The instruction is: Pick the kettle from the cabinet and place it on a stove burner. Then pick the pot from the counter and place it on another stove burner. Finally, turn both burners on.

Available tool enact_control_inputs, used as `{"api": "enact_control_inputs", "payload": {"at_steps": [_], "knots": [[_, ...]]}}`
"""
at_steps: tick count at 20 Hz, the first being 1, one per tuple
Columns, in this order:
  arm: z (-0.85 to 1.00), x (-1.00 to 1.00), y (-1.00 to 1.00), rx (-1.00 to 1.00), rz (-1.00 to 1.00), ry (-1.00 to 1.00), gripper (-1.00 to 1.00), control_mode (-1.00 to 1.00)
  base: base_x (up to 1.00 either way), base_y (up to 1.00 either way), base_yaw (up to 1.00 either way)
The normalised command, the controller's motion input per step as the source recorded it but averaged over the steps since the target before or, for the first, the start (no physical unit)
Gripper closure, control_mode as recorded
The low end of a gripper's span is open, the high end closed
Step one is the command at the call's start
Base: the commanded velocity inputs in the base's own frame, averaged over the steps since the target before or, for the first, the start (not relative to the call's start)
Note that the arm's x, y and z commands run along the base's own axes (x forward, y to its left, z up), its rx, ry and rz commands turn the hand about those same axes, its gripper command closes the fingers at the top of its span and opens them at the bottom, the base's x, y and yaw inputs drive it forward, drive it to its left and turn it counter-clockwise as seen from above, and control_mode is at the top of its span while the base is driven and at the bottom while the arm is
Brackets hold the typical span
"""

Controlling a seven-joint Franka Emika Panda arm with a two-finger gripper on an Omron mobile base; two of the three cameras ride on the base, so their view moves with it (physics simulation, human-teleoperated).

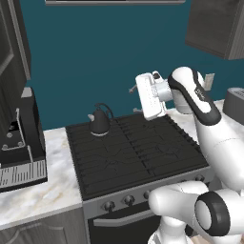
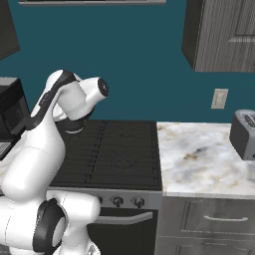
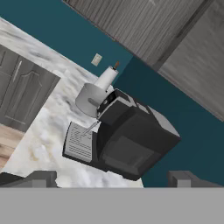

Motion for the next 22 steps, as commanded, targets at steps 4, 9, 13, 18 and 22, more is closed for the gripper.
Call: {"api": "enact_control_inputs", "payload": {"at_steps": [4,9,13,18,22], "knots": [[0.00,-0.14,-0.03,-0.14,0.08,-0.15,-1.00,-1.00,0.00,0.00,0.00],[0.00,-0.14,-0.04,-0.13,0.11,-0.18,-1.00,-1.00,0.00,0.00,0.00],[0.00,-0.24,-0.09,-0.10,0.12,-0.19,-1.00,-1.00,0.00,0.00,0.00],[-0.05,-0.28,-0.06,-0.08,0.14,-0.17,-1.00,-1.00,0.00,0.00,0.00],[-0.18,-0.30,-0.06,-0.05,0.09,-0.10,-1.00,-1.00,0.00,0.00,0.00]]}}
